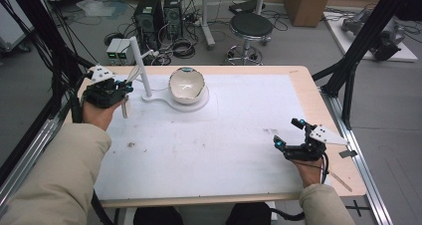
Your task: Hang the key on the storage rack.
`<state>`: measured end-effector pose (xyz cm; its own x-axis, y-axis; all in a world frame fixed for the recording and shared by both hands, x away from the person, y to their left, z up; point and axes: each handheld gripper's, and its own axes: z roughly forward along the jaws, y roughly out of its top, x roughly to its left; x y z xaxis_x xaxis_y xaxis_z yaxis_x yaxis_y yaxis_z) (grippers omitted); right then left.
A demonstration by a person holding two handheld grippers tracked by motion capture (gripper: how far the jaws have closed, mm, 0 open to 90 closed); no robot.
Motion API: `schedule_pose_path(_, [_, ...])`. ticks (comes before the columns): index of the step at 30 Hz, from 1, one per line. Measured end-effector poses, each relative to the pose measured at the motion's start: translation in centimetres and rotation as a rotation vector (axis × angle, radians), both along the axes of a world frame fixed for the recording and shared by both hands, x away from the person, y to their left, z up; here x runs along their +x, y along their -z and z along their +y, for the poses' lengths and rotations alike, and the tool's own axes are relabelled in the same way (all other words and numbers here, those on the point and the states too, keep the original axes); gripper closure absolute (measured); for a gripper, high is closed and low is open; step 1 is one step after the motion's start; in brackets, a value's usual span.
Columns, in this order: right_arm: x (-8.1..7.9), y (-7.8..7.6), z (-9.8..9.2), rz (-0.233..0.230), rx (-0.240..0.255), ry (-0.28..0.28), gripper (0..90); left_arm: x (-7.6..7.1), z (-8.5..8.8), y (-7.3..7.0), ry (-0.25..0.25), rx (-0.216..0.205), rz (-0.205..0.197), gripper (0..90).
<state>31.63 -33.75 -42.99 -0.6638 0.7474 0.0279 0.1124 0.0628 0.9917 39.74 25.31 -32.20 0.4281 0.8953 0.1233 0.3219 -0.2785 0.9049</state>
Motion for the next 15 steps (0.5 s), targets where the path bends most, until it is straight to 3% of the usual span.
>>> schedule_pose_path(15, [-0.3, 1.3, -0.3, 0.013, 0.023, 0.012, 0.6, 1.6, -0.2, 1.5, -0.035, 0.033, 0.031, 81.7])
